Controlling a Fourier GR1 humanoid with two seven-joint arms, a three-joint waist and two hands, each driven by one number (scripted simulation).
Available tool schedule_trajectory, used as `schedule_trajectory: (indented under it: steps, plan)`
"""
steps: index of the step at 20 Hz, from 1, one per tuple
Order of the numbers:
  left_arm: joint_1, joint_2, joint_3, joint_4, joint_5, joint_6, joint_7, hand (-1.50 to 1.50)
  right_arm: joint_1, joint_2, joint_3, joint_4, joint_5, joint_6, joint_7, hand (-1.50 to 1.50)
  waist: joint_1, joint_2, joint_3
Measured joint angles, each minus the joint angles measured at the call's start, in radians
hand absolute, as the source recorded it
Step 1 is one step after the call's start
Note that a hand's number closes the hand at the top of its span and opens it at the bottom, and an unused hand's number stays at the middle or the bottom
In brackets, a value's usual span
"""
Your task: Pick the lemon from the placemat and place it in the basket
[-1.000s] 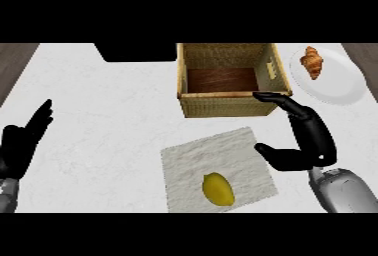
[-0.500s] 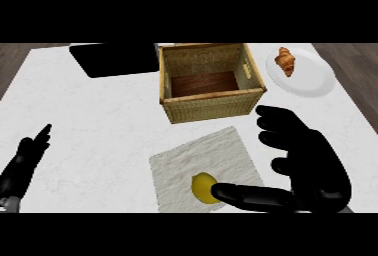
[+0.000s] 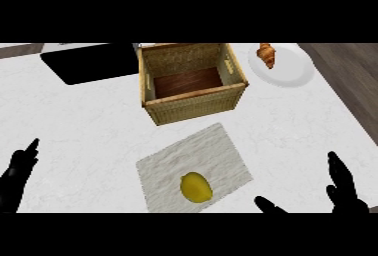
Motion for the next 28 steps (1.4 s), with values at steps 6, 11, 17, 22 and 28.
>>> schedule_trajectory:
  steps: [6,11,17,22,28]
  plan:
    - [0.006,-0.016,-0.017,-0.027,-0.015,0.014,-0.008,0.00,0.343,-0.092,0.083,-0.026,0.231,-0.060,-0.105,-1.50,0.035,0.013,-0.002]
    - [-0.004,-0.030,-0.041,-0.048,-0.035,0.017,-0.008,0.00,0.615,-0.065,0.174,-0.042,0.375,-0.206,-0.199,-1.50,0.080,0.023,-0.001]
    - [-0.055,-0.042,-0.077,-0.075,-0.062,0.000,0.026,0.00,0.819,-0.016,0.274,0.015,0.409,-0.403,-0.277,-1.50,0.142,0.034,0.001]
    - [-0.096,-0.068,-0.096,-0.069,-0.089,-0.007,0.037,0.00,0.799,-0.020,0.315,0.098,0.348,-0.500,-0.297,-1.50,0.182,0.042,0.002]
    - [-0.119,-0.098,-0.100,-0.042,-0.119,-0.012,0.028,0.00,0.687,0.004,0.343,0.195,0.286,-0.556,-0.323,-1.50,0.204,0.046,0.001]
